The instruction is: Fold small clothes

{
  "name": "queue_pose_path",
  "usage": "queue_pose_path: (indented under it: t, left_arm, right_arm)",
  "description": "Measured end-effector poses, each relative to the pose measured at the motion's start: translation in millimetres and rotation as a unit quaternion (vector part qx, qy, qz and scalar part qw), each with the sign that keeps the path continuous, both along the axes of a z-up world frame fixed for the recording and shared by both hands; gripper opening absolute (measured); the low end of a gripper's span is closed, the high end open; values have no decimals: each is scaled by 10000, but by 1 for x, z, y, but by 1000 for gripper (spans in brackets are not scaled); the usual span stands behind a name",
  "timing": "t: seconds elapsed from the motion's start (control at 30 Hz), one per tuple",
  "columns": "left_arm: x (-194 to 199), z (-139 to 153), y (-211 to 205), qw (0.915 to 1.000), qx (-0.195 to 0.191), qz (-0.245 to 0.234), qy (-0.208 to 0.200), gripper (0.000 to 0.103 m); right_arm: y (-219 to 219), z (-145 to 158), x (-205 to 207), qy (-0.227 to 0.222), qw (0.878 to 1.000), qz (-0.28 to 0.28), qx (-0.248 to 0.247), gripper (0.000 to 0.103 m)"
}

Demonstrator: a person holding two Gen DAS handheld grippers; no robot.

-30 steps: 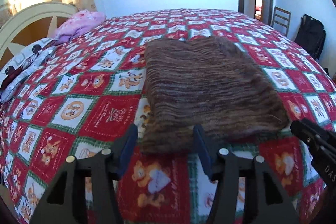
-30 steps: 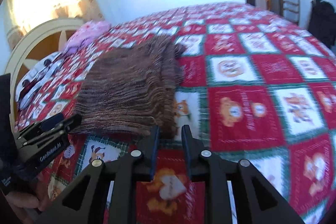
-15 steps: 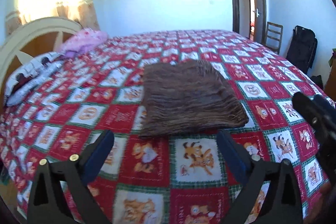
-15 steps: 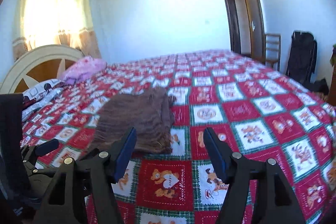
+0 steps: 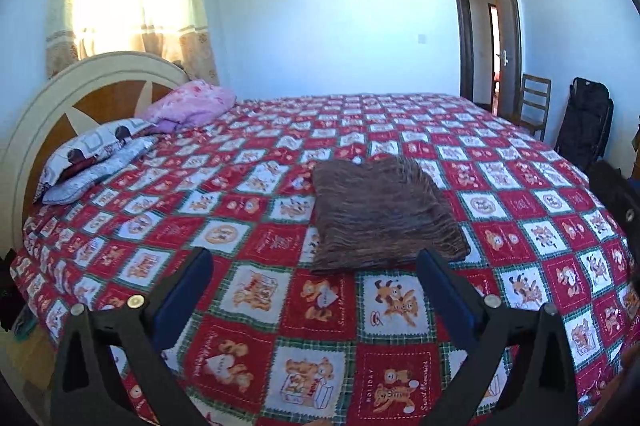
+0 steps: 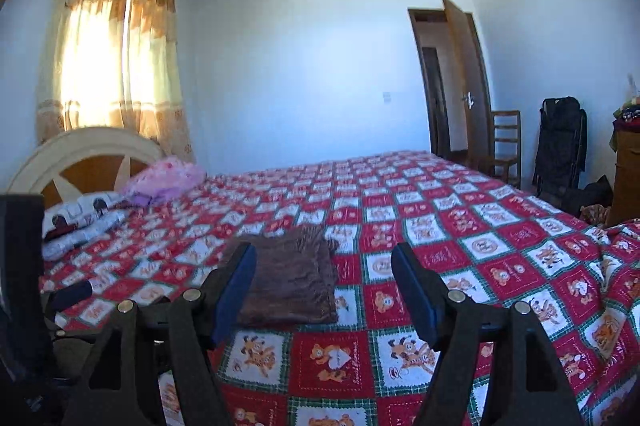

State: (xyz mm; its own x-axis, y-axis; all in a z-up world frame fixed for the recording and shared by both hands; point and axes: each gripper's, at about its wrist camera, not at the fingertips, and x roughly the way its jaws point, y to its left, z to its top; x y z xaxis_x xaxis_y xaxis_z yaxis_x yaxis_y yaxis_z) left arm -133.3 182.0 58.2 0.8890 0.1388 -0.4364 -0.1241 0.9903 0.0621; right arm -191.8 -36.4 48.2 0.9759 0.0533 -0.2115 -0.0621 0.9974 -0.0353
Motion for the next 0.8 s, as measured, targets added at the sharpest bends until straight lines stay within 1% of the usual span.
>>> queue_pose_path:
  t: [0.07, 0.2, 0.33, 0.53, 0.7, 0.8]
  left_arm:
    - [-7, 5, -2, 9999, 112, 65, -101, 103]
    - [-21, 16, -6, 9986, 320, 132, -400, 103]
    - [-31, 23, -7, 9980, 281, 160, -548, 103]
    - [-41, 29, -10, 9980, 187, 12, -600, 103]
    - [-45, 31, -9, 9979, 195, 54, -622, 103]
    - [-47, 30, -7, 9981, 154, 54, -587, 103]
  right_arm:
    - [2, 7, -8, -109, 9999, 1, -10, 78]
    - [5, 17, -24, -314, 9995, 7, -34, 78]
    - [4, 22, -32, -354, 9993, -80, -70, 78]
    - [0, 28, -43, -481, 9987, -170, -44, 79]
    - [1, 32, -49, -576, 9982, -170, -57, 79]
    - [1, 32, -49, -550, 9984, -156, -31, 79]
